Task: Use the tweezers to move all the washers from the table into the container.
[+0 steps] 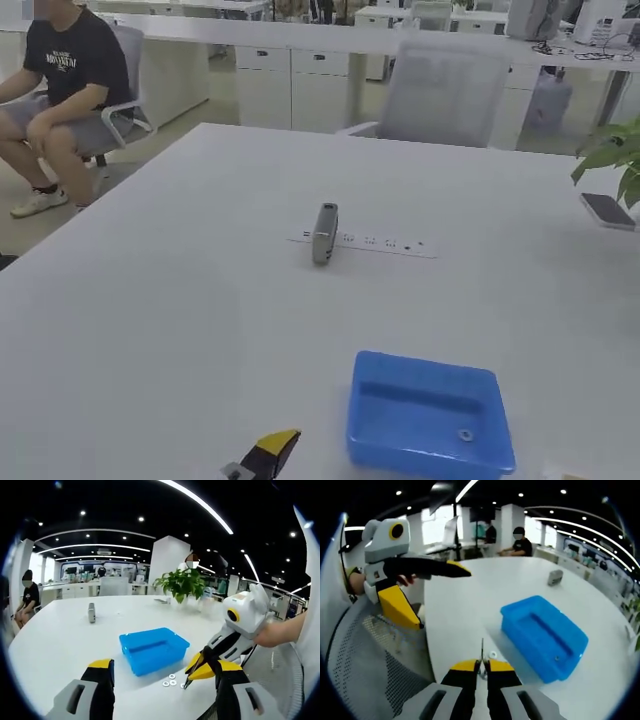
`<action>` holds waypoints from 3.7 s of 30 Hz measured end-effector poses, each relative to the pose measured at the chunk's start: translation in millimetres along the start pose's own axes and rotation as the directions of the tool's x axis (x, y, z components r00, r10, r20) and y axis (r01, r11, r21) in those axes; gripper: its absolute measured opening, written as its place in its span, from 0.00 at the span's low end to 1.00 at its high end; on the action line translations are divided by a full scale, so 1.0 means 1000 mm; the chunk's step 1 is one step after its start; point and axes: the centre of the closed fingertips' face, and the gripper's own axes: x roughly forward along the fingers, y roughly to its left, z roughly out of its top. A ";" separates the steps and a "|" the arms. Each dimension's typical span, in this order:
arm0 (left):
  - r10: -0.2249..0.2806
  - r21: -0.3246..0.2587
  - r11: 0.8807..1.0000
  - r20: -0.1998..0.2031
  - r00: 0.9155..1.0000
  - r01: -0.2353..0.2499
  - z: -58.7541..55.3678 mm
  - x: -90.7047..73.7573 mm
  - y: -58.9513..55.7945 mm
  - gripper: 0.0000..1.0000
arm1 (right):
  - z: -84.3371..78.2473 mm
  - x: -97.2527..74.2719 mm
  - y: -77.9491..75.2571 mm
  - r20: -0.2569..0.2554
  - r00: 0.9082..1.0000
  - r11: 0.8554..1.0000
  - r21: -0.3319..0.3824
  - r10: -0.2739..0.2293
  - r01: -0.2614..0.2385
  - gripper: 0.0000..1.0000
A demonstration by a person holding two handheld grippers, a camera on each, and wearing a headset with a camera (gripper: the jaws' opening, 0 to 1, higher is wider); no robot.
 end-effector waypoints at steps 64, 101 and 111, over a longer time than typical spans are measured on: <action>-0.014 0.004 1.000 -0.032 0.999 0.014 -0.006 0.002 -0.002 0.83 | 0.043 0.004 -0.124 0.024 0.992 0.977 0.178 -0.128 0.121 0.03; -0.024 0.014 1.000 -0.053 0.998 0.025 -0.011 0.003 -0.004 0.82 | 0.058 -0.012 -0.118 0.051 0.988 0.983 0.113 -0.148 0.142 0.03; -0.023 0.016 1.000 -0.063 0.998 0.024 -0.013 0.003 -0.004 0.82 | 0.072 -0.027 -0.102 0.094 0.986 0.988 0.087 -0.137 0.129 0.03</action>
